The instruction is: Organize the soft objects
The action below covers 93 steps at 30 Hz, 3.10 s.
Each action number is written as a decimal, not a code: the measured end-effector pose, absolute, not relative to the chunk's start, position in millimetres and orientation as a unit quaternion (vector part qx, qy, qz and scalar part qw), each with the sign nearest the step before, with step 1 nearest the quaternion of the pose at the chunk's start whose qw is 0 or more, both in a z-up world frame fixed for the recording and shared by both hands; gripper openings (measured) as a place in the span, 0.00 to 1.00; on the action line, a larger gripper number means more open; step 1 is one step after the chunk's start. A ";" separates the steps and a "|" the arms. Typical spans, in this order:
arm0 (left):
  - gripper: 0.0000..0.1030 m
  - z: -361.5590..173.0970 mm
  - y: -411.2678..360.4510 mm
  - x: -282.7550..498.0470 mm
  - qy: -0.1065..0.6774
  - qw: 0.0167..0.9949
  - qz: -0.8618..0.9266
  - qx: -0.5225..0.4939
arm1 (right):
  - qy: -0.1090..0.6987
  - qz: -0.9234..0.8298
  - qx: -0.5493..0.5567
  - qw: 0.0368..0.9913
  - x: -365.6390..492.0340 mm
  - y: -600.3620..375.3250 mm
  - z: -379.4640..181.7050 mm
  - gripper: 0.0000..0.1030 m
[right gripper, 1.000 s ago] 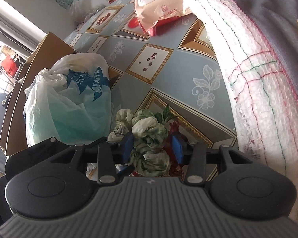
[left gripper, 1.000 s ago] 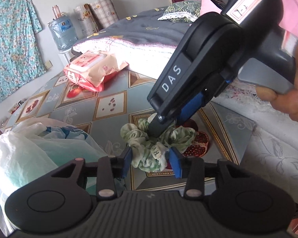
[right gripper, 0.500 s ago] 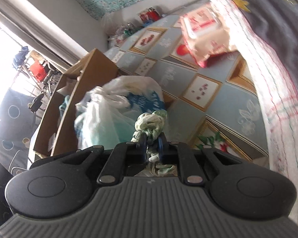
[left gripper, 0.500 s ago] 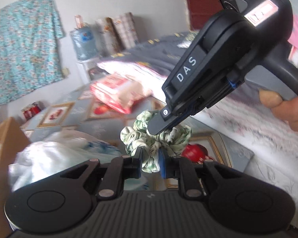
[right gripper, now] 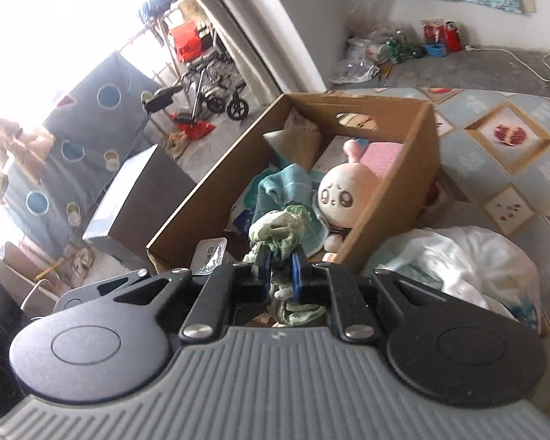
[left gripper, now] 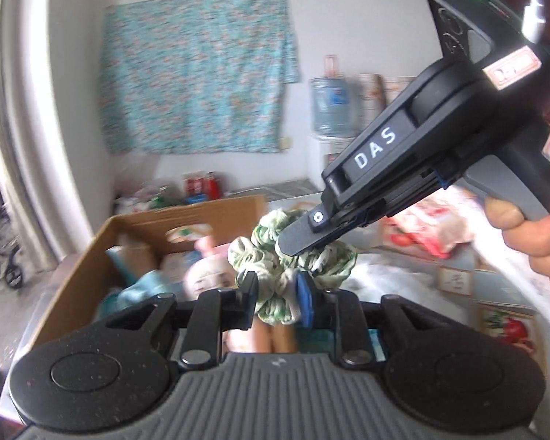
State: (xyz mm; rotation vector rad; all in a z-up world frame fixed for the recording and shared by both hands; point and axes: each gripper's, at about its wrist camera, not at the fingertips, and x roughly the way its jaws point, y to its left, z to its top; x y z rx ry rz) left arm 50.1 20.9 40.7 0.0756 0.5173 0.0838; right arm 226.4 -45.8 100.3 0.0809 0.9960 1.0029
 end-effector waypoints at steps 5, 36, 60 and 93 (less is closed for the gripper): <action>0.42 35.4 70.0 43.9 0.271 0.959 0.084 0.015 | 0.502 0.458 -0.031 0.733 250.8 44.6 78.1 0.10; 0.75 25.3 171.5 -0.6 0.281 0.938 0.186 -0.083 | 0.639 0.390 -0.082 0.658 274.3 134.7 -31.2 0.31; 1.00 47.9 149.4 -37.4 0.274 0.941 0.168 -0.104 | 0.351 0.343 0.017 0.871 153.3 -58.6 109.5 0.90; 1.00 30.4 72.1 -36.7 0.376 0.911 0.160 -0.052 | 0.362 0.169 -0.062 0.915 21.7 -82.2 59.7 0.99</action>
